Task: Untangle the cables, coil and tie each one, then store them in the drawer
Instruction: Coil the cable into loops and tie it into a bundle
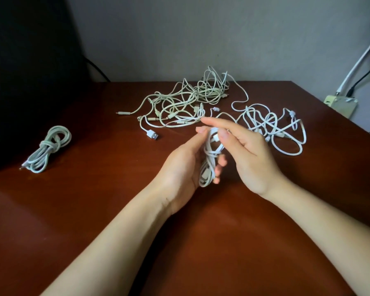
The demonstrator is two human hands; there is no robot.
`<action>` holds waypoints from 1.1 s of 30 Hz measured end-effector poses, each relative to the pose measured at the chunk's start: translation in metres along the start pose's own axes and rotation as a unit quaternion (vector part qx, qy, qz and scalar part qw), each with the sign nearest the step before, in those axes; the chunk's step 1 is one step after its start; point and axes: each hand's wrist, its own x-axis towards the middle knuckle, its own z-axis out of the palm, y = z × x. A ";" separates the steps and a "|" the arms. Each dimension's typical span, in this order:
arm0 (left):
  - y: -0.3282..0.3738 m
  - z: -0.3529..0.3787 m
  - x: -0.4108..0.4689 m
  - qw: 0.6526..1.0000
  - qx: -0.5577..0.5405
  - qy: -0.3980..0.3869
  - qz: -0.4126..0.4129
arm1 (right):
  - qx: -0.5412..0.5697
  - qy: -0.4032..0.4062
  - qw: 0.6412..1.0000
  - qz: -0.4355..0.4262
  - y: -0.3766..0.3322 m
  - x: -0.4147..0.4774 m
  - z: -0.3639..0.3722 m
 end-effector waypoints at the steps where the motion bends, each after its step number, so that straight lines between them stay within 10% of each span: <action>1: 0.000 0.000 0.001 1.000 0.008 0.004 0.005 | -0.009 0.012 1.000 0.004 0.001 0.002 -0.002; 21: 0.011 -0.016 -0.012 0.982 0.121 0.129 0.070 | -0.070 0.072 0.992 0.073 0.015 0.025 -0.010; 33: 0.053 -0.091 -0.073 0.810 0.473 0.311 0.154 | -0.060 -0.010 0.997 0.054 -0.004 0.079 0.095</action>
